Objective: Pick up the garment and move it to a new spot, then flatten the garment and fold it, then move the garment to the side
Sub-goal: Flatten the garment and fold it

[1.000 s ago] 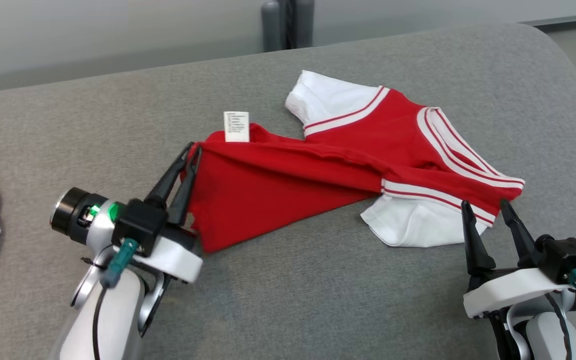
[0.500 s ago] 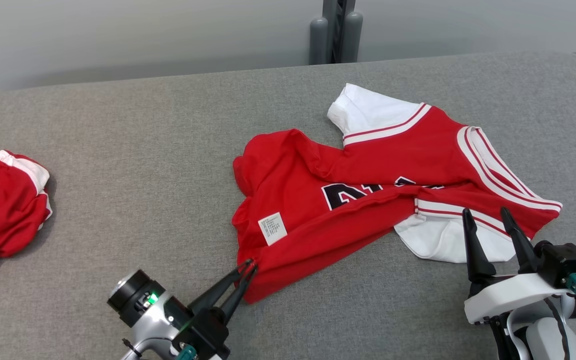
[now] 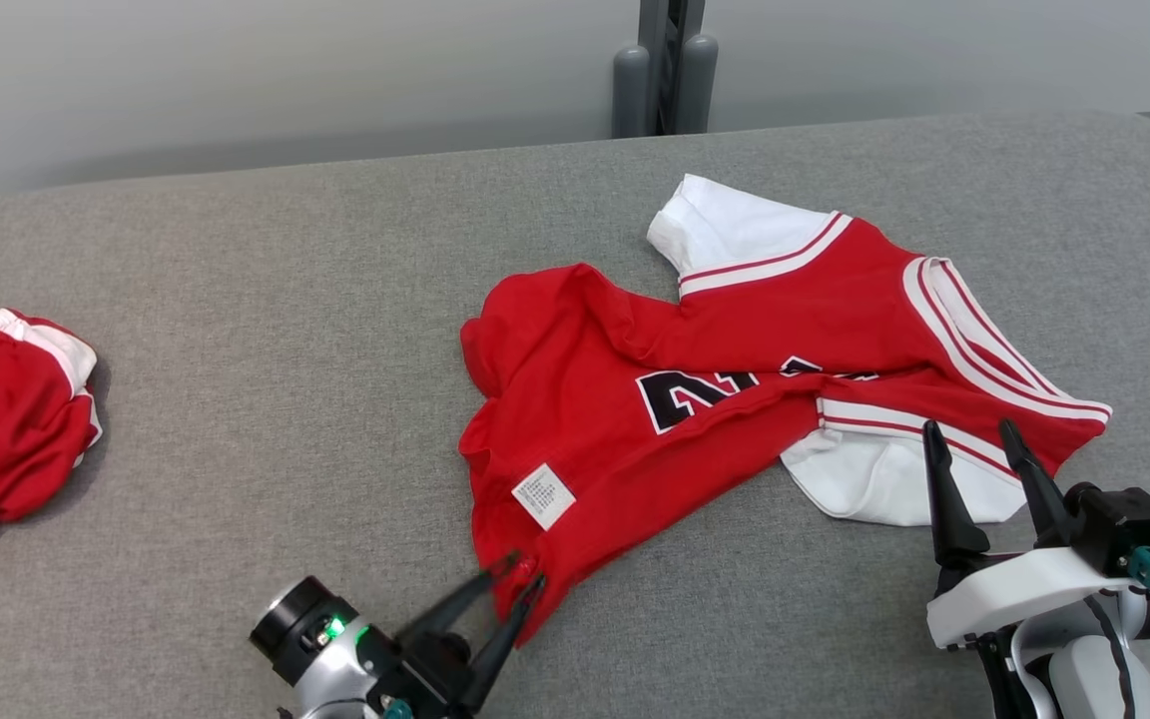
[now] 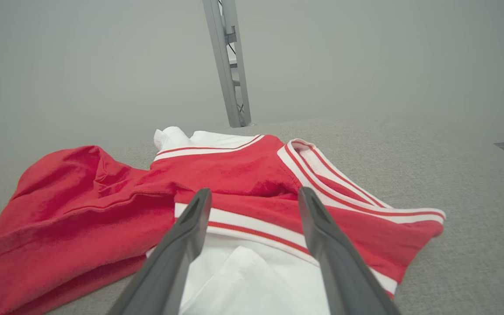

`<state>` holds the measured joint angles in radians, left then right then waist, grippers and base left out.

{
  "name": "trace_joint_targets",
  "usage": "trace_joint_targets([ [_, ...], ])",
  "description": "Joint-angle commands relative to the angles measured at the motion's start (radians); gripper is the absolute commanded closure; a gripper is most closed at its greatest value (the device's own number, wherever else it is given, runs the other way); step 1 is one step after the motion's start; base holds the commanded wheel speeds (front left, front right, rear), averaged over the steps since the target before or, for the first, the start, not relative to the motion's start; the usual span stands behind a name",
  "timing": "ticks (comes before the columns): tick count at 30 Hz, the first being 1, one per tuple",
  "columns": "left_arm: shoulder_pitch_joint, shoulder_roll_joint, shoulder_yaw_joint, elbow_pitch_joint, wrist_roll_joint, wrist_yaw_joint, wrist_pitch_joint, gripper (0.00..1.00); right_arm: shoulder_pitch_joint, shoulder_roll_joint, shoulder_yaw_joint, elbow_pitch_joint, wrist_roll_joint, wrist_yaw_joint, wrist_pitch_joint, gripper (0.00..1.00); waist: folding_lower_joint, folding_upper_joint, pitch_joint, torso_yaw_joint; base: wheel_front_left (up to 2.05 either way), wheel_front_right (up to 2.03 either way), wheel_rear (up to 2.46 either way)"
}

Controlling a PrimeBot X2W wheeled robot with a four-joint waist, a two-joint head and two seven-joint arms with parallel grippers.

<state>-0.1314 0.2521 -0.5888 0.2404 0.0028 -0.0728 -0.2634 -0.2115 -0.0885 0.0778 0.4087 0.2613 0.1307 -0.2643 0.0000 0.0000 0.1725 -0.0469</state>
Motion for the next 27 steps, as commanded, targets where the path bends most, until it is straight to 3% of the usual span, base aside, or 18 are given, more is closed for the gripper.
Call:
trace_joint_targets([
  [1, -0.005, 0.000, 0.015, -0.005, -0.014, 0.009, -0.001, 0.00, 0.002, -0.003, -0.002, 0.003, -0.003, 0.000, -0.001, 0.00, 0.0000, 0.0000, -0.002, -0.001, 0.00, 0.00, 0.00],
  [7, 0.009, -0.021, 0.104, -0.090, -0.098, 0.019, -0.001, 0.00, 0.006, -0.009, -0.012, 0.001, -0.001, 0.000, -0.001, 0.00, 0.0000, 0.0000, -0.014, -0.001, 0.00, 0.00, 0.00],
  [13, 0.024, -0.089, 0.292, -0.230, -0.184, 0.040, -0.001, 0.00, 0.008, -0.007, -0.018, -0.009, -0.006, 0.000, -0.001, 0.00, 0.0000, 0.0000, -0.025, 0.003, 0.00, 0.00, 0.00],
  [21, 0.050, -0.138, 0.430, -0.262, -0.122, 0.094, -0.001, 0.00, 0.011, -0.005, -0.006, -0.013, -0.008, 0.000, -0.001, 0.00, 0.0000, 0.0000, -0.030, -0.001, 0.00, 0.00, 0.00],
  [27, 0.083, -0.164, 0.466, -0.231, -0.082, 0.116, -0.001, 0.00, 0.012, -0.004, -0.003, -0.005, -0.010, 0.000, -0.001, 0.00, 0.0000, 0.0000, -0.031, -0.008, 0.00, 0.00, 0.00],
])
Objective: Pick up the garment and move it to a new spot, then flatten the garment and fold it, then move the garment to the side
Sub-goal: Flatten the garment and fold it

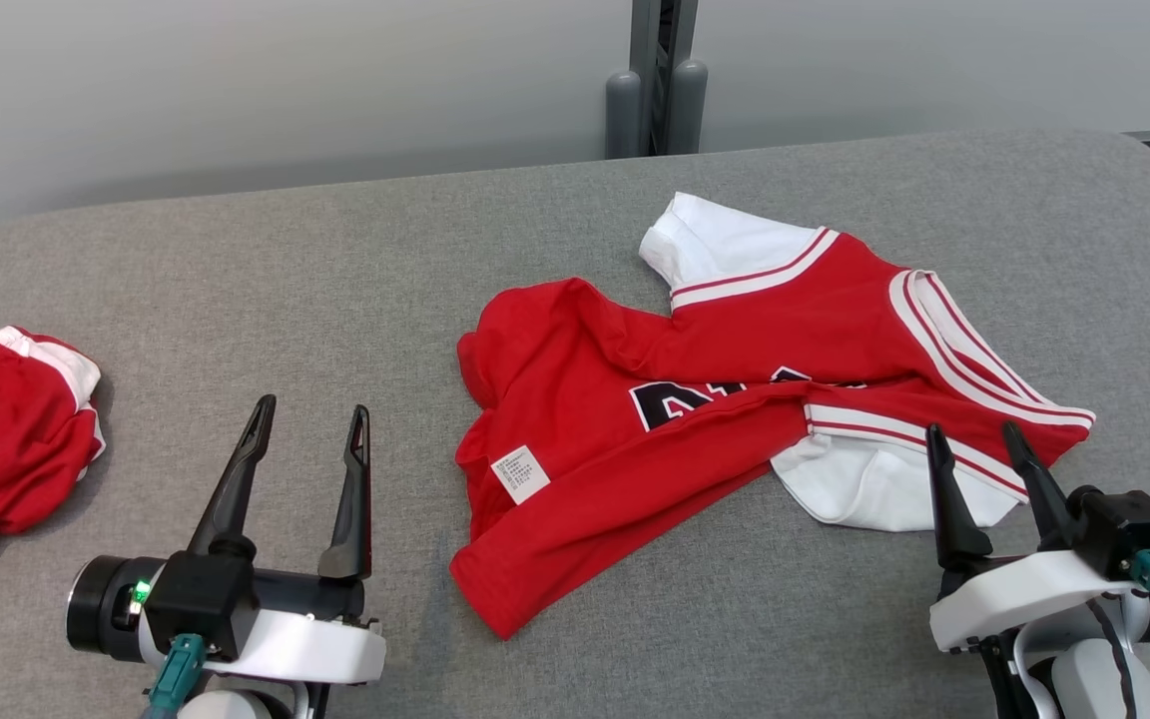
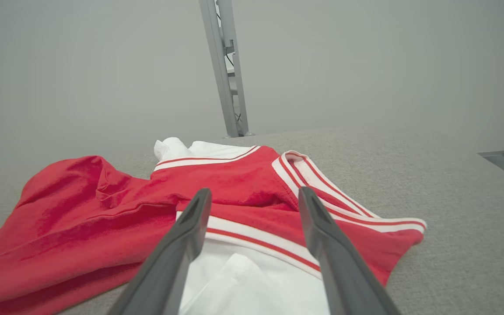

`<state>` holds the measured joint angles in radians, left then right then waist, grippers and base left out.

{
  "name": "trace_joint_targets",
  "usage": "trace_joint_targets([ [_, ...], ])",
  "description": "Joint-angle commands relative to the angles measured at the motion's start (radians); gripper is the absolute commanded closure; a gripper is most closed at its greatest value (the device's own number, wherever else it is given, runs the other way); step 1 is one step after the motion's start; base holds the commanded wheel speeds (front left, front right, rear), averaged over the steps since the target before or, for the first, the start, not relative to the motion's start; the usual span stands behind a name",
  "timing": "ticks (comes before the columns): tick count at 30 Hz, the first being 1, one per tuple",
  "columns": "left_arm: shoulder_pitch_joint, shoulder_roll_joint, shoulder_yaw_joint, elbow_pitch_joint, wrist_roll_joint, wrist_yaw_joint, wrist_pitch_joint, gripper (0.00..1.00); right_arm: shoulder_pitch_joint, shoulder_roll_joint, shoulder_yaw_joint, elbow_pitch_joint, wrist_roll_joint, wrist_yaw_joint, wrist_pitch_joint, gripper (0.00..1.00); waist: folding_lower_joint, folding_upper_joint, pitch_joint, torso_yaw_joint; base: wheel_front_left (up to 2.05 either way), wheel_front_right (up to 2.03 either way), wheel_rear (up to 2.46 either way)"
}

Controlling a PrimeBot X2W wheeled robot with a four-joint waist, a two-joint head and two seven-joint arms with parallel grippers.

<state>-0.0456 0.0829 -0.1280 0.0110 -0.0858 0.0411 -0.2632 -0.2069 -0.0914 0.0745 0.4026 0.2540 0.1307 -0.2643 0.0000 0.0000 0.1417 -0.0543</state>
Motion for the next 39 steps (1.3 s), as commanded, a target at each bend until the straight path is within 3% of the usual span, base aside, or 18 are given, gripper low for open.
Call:
trace_joint_targets([
  [1, 0.003, 0.001, 0.007, 0.001, 0.009, -0.002, -0.001, 0.00, 0.006, -0.001, 0.000, 0.002, -0.002, 0.000, -0.001, 0.00, 0.0000, 0.0000, 0.000, 0.000, 0.00, 0.00, 0.00],
  [13, -0.009, -0.021, -0.013, 0.030, 0.032, -0.039, -0.001, 0.00, -0.046, 0.012, 0.002, 0.155, 0.000, 0.000, 0.097, 0.00, 0.0000, 0.0000, 0.008, 0.024, 0.00, 0.00, 0.00],
  [31, -0.030, -0.030, -0.024, 0.050, 0.034, -0.059, -0.001, 0.00, -0.139, 0.025, -0.011, 0.296, -0.010, 0.000, 0.104, 0.00, 0.0000, 0.0000, 0.051, 0.066, 0.00, 0.00, 0.00],
  [32, -0.031, -0.030, -0.024, 0.051, 0.034, -0.060, -0.001, 0.00, -0.141, 0.026, -0.011, 0.303, -0.008, 0.000, 0.108, 0.04, 0.0000, 0.0000, 0.054, 0.068, 0.00, 0.00, 0.00],
  [33, -0.033, -0.030, -0.024, 0.052, 0.034, -0.060, -0.001, 0.00, -0.144, 0.026, -0.010, 0.309, -0.006, 0.000, 0.110, 0.67, 0.0000, 0.0000, 0.056, 0.068, 0.00, 0.00, 0.00],
  [34, -0.035, -0.030, -0.024, 0.053, 0.033, -0.061, -0.001, 0.00, -0.147, 0.026, -0.009, 0.311, -0.005, 0.000, 0.110, 0.97, 0.0000, 0.0000, 0.057, 0.069, 0.00, 0.00, 0.00],
  [39, -0.042, -0.031, -0.021, 0.059, 0.031, -0.058, -0.001, 0.00, -0.151, 0.028, -0.019, 0.318, 0.001, 0.000, 0.093, 1.00, 0.0000, 0.0000, 0.058, 0.067, 0.00, 0.00, 0.00],
])
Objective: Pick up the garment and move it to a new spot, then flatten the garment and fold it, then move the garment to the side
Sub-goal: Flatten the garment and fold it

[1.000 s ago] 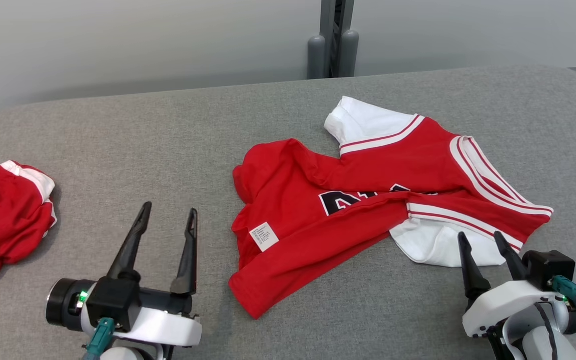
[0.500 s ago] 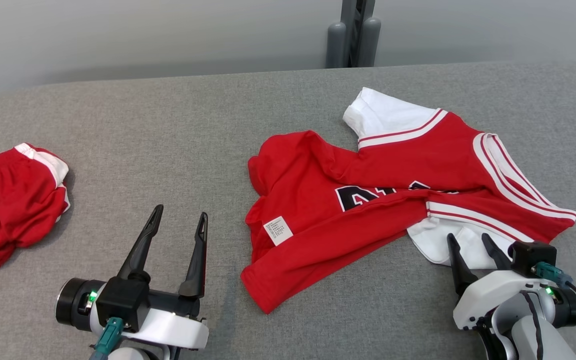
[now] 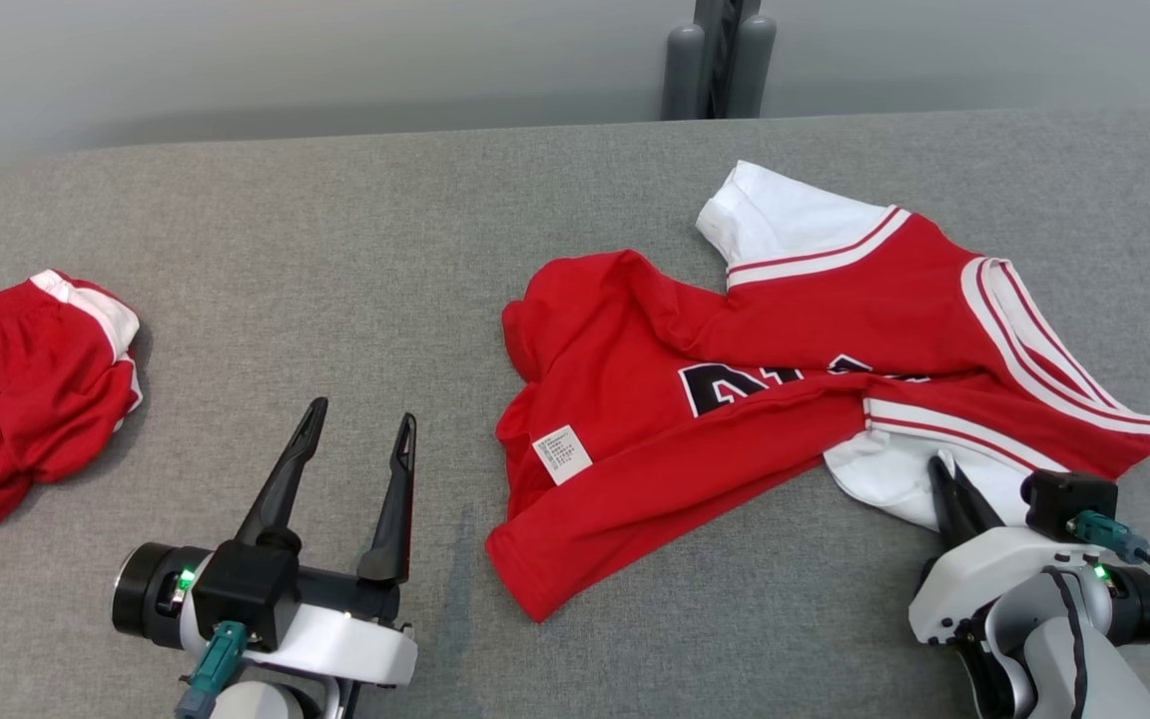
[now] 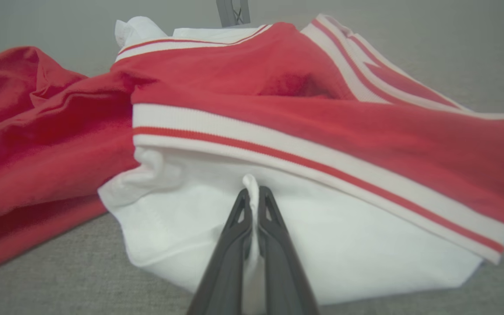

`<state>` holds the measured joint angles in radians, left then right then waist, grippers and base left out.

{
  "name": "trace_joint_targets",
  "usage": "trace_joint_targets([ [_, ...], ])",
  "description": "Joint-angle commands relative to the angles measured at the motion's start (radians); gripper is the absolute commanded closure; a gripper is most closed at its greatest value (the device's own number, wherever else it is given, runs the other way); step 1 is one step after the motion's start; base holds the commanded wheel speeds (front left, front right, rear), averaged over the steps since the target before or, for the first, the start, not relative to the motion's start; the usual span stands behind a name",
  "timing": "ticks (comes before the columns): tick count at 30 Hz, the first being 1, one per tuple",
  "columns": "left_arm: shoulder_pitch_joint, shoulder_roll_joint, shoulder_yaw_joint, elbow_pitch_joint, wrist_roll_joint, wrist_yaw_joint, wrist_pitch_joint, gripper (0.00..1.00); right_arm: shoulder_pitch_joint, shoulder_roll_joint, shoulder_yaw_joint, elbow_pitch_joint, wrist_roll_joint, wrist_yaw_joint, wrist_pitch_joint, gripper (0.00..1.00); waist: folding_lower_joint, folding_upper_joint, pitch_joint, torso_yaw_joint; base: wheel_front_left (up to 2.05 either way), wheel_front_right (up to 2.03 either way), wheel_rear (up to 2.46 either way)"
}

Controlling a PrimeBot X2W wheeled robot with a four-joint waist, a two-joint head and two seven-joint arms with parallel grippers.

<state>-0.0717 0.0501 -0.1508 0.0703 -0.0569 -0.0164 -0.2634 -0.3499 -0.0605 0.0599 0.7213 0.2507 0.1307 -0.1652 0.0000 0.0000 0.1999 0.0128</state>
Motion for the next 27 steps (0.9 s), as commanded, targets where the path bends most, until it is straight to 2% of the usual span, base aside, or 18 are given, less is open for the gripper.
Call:
trace_joint_targets([
  [1, -0.016, 0.002, 0.003, 0.000, 0.002, 0.000, -0.001, 0.00, -0.005, -0.003, -0.007, -0.002, 0.005, 0.000, -0.010, 1.00, 0.0000, 0.0000, -0.001, -0.002, 0.00, 0.00, 0.00],
  [11, -0.005, 0.002, 0.012, 0.002, -0.006, 0.005, -0.001, 0.00, 0.033, -0.015, -0.081, -0.108, -0.004, 0.000, -0.051, 1.00, 0.0000, 0.0000, -0.022, -0.044, 0.00, 0.00, 0.00],
  [23, -0.015, 0.001, -0.006, -0.001, -0.021, 0.016, -0.001, 0.00, 0.091, -0.031, -0.318, -0.338, -0.053, 0.000, -0.076, 1.00, 0.0000, 0.0000, -0.032, -0.100, 0.00, 0.00, 0.00],
  [27, -0.014, 0.002, -0.014, 0.003, -0.026, 0.016, -0.001, 0.00, 0.133, -0.020, -0.398, -0.358, -0.081, 0.000, -0.081, 1.00, 0.0000, 0.0000, -0.035, -0.106, 0.00, 0.00, 0.00],
])
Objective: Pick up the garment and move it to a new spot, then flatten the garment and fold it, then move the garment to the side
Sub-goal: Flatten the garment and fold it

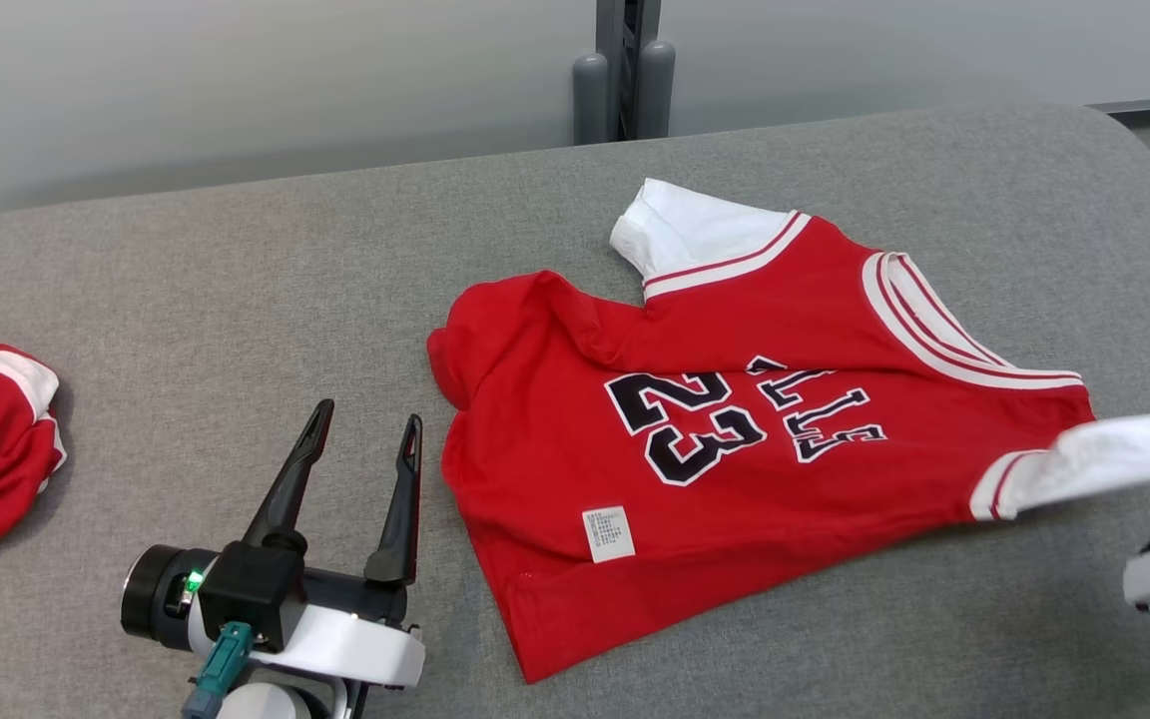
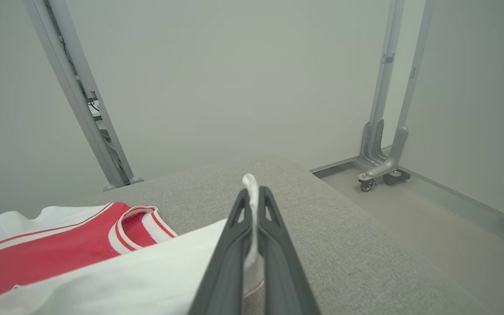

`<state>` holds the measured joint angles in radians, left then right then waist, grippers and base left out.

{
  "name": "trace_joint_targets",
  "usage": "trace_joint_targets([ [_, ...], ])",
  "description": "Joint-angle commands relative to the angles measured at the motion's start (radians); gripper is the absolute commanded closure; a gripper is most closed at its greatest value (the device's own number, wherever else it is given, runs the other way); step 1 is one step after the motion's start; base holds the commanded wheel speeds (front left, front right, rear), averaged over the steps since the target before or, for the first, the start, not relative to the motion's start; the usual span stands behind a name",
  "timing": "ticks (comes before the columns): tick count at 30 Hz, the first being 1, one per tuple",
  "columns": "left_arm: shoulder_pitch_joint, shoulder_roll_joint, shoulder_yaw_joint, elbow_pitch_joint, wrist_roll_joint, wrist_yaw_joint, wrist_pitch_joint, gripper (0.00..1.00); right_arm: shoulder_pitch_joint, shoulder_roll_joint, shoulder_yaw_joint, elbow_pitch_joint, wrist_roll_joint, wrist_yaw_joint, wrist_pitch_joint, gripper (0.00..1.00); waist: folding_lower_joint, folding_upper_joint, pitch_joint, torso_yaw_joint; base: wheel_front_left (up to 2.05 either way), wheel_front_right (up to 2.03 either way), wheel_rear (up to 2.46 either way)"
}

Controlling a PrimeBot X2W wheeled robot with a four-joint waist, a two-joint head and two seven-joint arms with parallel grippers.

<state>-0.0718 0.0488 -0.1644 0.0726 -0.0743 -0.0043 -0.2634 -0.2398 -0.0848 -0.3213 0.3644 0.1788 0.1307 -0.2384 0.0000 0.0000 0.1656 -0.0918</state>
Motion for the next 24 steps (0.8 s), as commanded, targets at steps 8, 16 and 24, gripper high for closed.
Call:
trace_joint_targets([
  [8, -0.023, 0.003, -0.003, 0.002, -0.004, -0.001, -0.001, 0.00, 0.101, 0.027, -0.096, 0.136, -0.007, 0.000, 0.021, 1.00, 0.0000, 0.0000, 0.009, -0.001, 0.00, 0.00, 0.00],
  [16, -0.024, 0.003, 0.001, 0.005, 0.005, -0.008, -0.001, 0.00, 0.071, 0.029, -0.187, 0.273, -0.050, 0.000, 0.049, 0.00, 0.0000, 0.0000, 0.020, -0.007, 0.00, 0.00, 0.00],
  [24, -0.034, 0.003, -0.006, 0.009, 0.006, -0.015, -0.001, 0.00, -0.038, 0.032, -0.180, 0.224, -0.057, 0.000, -0.015, 0.00, 0.0000, 0.0000, 0.021, 0.000, 0.00, 0.00, 0.00],
])
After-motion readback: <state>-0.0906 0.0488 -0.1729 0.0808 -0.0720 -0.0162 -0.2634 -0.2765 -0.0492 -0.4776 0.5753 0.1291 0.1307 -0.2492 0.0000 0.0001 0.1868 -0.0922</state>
